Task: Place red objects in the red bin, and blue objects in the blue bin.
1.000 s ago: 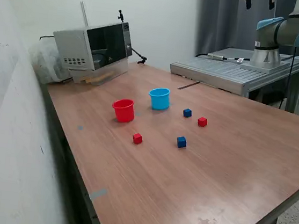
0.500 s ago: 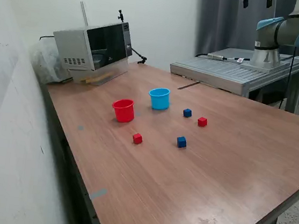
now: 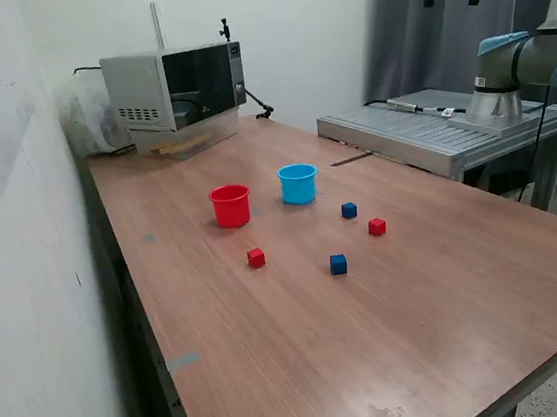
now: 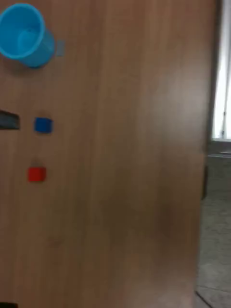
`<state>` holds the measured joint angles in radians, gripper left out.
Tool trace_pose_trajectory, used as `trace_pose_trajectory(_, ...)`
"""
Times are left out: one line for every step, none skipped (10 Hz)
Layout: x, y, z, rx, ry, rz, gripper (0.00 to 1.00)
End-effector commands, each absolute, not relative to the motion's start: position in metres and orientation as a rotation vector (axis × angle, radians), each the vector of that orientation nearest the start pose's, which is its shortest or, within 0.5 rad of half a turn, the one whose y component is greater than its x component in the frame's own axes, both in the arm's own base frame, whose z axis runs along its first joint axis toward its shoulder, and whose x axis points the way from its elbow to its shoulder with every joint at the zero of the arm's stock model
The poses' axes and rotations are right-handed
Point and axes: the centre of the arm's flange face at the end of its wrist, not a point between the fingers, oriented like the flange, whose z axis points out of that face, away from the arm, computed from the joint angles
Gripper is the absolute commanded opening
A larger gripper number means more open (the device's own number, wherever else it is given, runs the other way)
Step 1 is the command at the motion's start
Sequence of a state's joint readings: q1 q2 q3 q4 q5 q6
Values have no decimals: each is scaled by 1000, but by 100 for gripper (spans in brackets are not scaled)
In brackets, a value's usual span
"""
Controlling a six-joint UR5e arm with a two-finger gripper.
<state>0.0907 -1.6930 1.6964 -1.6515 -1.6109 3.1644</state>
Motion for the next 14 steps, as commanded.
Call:
trace_pose_trajectory(-494,-155,455,-2287,2230,172,100)
trace_pose_trajectory(-517,-145,432,-2264,2259,181,100)
trace_pose_trajectory(-532,-142,417,-2266,2275,204,100)
trace_pose_trajectory(-545,-143,397,-2268,2278,212,100)
trace_pose_trajectory(-555,-142,373,-2265,2278,203,100)
trace_pose_trajectory(-565,-140,347,-2253,2279,194,100)
trace_pose_trajectory(-581,-127,308,-2220,2297,176,100)
trace_pose_trajectory(-593,-107,279,-2169,2321,149,100)
trace_pose_trajectory(-600,-95,257,-2140,2335,133,100)
trace_pose_trajectory(-603,-82,238,-2110,2352,119,100)
trace_pose_trajectory(-603,-78,223,-2098,2353,105,100)
trace_pose_trajectory(-603,-76,211,-2092,2354,100,100)
trace_pose_trajectory(-604,-71,202,-2079,2361,94,100)
trace_pose_trajectory(-602,-70,191,-2072,2355,78,100)
